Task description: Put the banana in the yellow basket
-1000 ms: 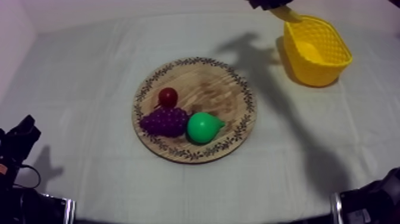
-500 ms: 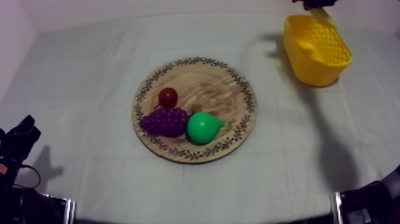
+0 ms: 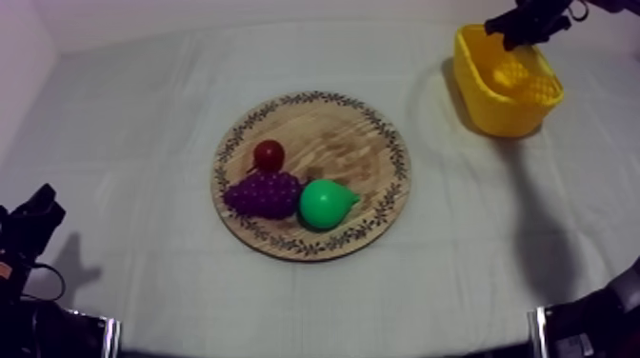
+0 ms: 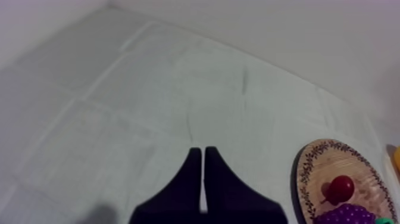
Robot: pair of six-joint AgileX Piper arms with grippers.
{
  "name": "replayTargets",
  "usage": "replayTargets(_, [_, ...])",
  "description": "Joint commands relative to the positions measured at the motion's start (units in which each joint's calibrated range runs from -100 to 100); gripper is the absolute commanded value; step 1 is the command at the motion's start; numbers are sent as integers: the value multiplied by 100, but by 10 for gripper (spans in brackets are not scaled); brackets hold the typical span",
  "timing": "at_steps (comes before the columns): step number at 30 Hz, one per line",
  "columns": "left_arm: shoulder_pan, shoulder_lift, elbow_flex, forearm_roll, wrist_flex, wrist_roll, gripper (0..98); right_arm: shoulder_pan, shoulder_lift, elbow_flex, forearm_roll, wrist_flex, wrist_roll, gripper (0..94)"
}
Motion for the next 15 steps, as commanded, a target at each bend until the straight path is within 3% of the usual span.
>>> replayTargets(1, [2, -5, -1, 3, 0, 0, 1, 10, 8, 46, -68, 8, 134, 237])
replayTargets(5, [2, -5, -1, 3, 0, 1, 1, 26, 10, 126, -85, 58, 128, 514])
replayTargets(8, [2, -5, -1, 3, 0, 2, 1, 32, -1, 161, -64, 110, 87, 641])
replayTargets(12, [2, -5, -1, 3, 0, 2, 1, 45, -41, 248, -60, -29, 51, 686])
replayTargets(15, [2, -5, -1, 3, 0, 2, 1, 76, -121, 413, -75, -275, 69, 590])
